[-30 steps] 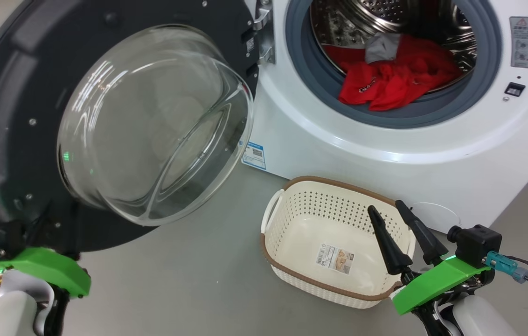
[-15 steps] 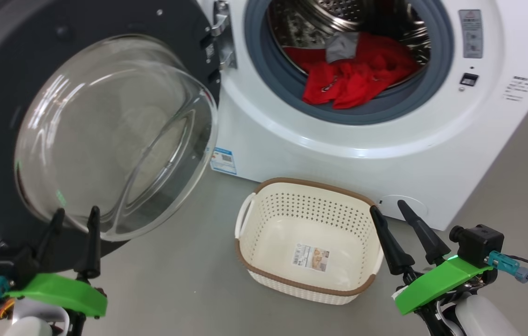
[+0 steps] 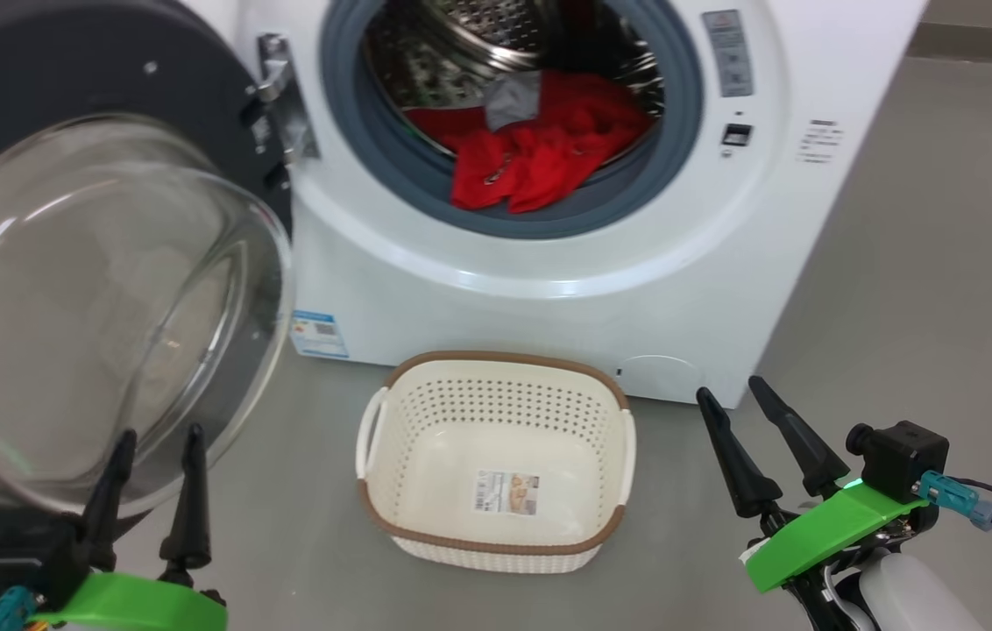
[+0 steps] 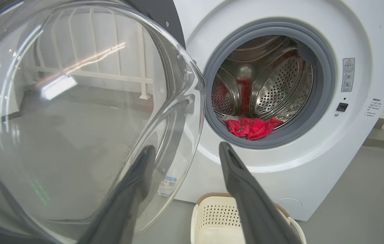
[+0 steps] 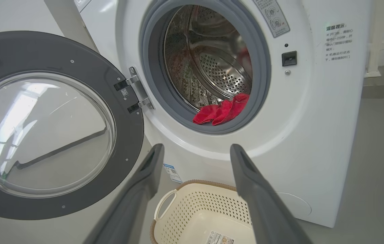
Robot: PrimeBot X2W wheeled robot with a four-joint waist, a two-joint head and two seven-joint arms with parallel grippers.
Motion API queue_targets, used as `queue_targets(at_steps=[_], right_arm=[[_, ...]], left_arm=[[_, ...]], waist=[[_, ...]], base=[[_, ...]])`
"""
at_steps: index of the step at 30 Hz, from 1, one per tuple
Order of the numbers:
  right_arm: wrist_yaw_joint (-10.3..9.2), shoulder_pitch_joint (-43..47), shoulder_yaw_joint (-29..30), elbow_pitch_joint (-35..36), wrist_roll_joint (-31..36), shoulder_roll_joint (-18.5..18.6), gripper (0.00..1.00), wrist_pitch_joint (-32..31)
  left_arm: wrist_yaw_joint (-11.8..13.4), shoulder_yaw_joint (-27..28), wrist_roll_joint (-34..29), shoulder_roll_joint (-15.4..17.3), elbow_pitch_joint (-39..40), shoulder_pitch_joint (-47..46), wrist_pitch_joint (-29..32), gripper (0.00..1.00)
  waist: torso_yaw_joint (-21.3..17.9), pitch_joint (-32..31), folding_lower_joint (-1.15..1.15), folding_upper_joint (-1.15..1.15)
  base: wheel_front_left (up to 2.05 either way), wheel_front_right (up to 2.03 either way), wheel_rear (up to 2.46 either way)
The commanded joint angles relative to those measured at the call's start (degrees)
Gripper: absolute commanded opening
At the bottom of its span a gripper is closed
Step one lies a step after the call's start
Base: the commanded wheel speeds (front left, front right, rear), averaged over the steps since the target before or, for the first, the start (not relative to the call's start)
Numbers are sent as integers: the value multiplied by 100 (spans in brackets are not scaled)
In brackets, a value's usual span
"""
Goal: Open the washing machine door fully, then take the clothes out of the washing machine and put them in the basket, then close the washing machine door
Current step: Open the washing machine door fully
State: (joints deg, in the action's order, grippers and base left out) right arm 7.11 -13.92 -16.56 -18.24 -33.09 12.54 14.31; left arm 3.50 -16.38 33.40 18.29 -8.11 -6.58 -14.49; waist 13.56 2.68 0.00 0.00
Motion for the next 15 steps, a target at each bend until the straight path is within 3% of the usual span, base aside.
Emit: queue_targets(at_steps=[1,15], right_arm=[[37,-57,-137,138,-37,21,100,69],[37,-113,-94,143,24,104,100,69]], left_arm=[[76,252,-68,143,201,-61,-51,100],[-13,353,-185,-63,508,259,-51,100]], waist=[[-336,-53,0,0],[-1128,-32,0,0]], base=[[0,0,0],[0,0,0]])
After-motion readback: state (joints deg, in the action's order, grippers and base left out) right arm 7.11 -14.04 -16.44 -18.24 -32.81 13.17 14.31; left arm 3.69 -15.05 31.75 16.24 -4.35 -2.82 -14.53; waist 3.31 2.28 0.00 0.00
